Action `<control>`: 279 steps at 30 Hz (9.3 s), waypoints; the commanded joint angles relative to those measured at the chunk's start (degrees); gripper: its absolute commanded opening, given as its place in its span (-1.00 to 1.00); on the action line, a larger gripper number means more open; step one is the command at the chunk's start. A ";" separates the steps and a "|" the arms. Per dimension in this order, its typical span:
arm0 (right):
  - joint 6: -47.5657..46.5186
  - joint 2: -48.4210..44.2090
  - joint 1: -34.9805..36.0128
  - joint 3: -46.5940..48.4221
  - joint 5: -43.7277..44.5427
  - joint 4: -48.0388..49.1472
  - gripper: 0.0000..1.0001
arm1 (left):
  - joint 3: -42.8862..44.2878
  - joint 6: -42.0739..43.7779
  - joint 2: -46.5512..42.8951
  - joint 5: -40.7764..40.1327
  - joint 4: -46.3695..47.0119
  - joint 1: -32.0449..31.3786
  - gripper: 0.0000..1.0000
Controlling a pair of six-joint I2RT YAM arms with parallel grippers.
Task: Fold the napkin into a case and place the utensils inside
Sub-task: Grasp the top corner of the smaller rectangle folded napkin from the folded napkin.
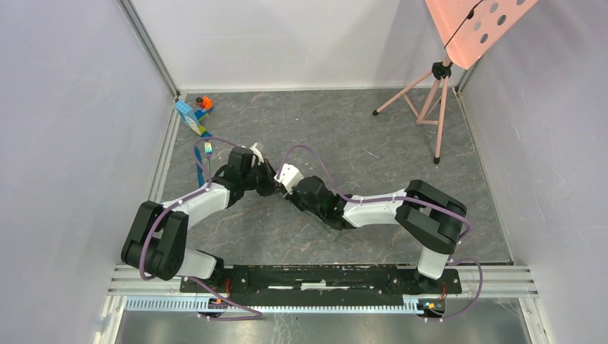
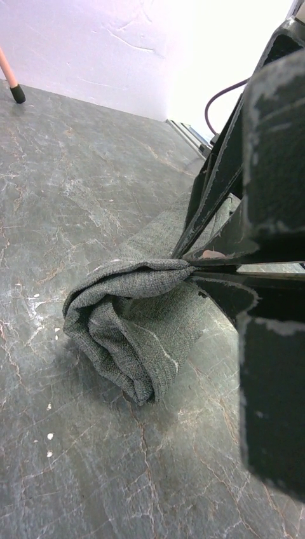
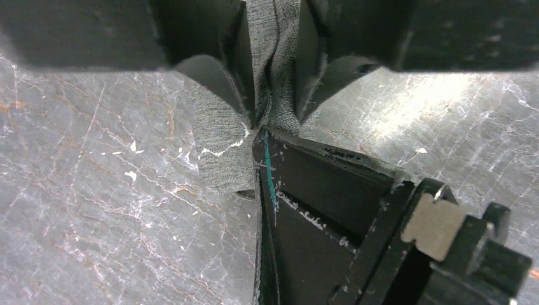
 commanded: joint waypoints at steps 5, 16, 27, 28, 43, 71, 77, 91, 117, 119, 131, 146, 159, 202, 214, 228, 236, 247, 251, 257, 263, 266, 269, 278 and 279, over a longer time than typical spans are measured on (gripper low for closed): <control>0.31 -0.38 -0.18 1.02 2.23 3.46 -1.00 | 1.72 -1.11 -3.16 0.94 -0.53 0.40 -0.92; 8.50 -6.60 -5.84 -3.09 -8.19 1.55 -1.00 | -2.52 4.00 -13.43 -17.36 -9.23 0.13 0.27; 12.34 -7.31 -7.95 -4.27 -12.29 4.13 -0.99 | 6.40 6.93 -3.26 -33.64 -16.98 -12.33 -0.05; 12.37 -7.22 -7.97 -4.27 -12.38 4.29 -1.00 | 7.39 7.14 -2.42 -35.32 -17.77 -13.31 -0.07; 12.72 -7.50 -7.95 -4.55 -13.24 5.44 -1.00 | 16.97 9.61 9.30 -43.88 -22.73 -18.88 -0.28; 12.56 -6.54 -7.71 -4.18 -13.90 5.16 -0.99 | 19.97 9.39 12.87 -49.18 -22.22 -25.48 -0.33; 12.38 -6.47 -7.55 -3.92 -13.93 4.93 -0.99 | 18.94 7.44 10.35 -51.51 -23.11 -27.05 -0.08; 12.38 -6.19 -7.30 -3.74 -14.02 5.13 -0.99 | 17.92 6.60 8.62 -49.55 -21.33 -28.79 -0.35; 12.11 -5.62 -7.31 -4.09 -13.74 5.45 -0.99 | 7.53 4.39 -0.65 -49.60 -15.46 -29.01 -0.16; 12.13 -5.55 -7.36 -3.97 -13.73 5.48 -1.00 | 6.28 4.25 -2.51 -49.79 -14.54 -29.10 -0.19; 13.19 -5.78 -7.55 -4.82 -11.53 5.30 -0.99 | -0.87 1.70 -10.80 -51.86 -9.85 -28.90 0.07; 13.92 -6.06 -8.06 -5.28 -12.49 6.20 -0.99 | 4.63 0.12 -4.72 -55.78 -18.18 -28.60 -0.26; 13.20 -6.36 -8.10 -5.08 -13.02 6.07 -0.99 | 10.64 1.25 3.57 -61.20 -21.68 -28.48 -0.29; 19.48 -2.56 -0.19 -1.49 -0.87 -3.04 -1.00 | -7.76 9.26 -10.40 -53.52 4.53 -26.99 -0.95; 21.34 -4.95 -3.72 -1.45 -5.87 -0.53 -0.99 | 0.62 2.39 -4.29 -58.01 -14.56 -26.99 -0.13; 21.31 -4.81 -4.20 -1.80 -8.03 0.79 -1.00 | 5.56 3.44 0.67 -60.56 -16.66 -27.47 -0.27; 20.97 -4.43 -4.25 -1.63 -7.90 0.89 -0.99 | 5.43 2.75 -4.59 -60.82 -17.97 -28.40 -0.10; 20.98 -4.73 -4.24 -1.46 -8.27 0.82 -1.00 | 8.76 2.31 2.10 -60.76 -18.71 -28.38 -0.32; 20.85 -4.80 -4.24 -1.45 -8.26 0.75 -0.99 | 9.68 2.32 4.73 -61.37 -19.11 -28.40 -0.34; 20.91 -4.66 -4.22 -1.45 -8.53 1.23 -1.00 | 10.75 2.99 6.78 -62.01 -19.29 -28.41 -0.34; 20.95 -4.42 -4.25 -1.21 -8.68 1.24 -1.00 | 11.60 3.27 9.17 -61.48 -19.57 -28.40 -0.40; 20.92 -4.48 -4.24 -1.11 -8.58 1.23 -1.00 | 11.48 3.51 9.92 -61.58 -19.64 -28.37 -0.42; 20.91 -4.39 -4.24 -0.93 -8.63 1.15 -1.00 | 11.26 3.93 9.96 -61.75 -19.32 -28.40 -0.53; 20.66 -4.47 -4.24 -1.54 -8.38 1.09 -0.99 | 10.98 6.44 6.45 -61.61 -18.14 -28.25 -0.95; 20.47 -4.56 -4.28 -1.54 -8.29 0.94 -1.00 | 10.34 6.32 5.74 -61.37 -17.64 -28.29 -0.95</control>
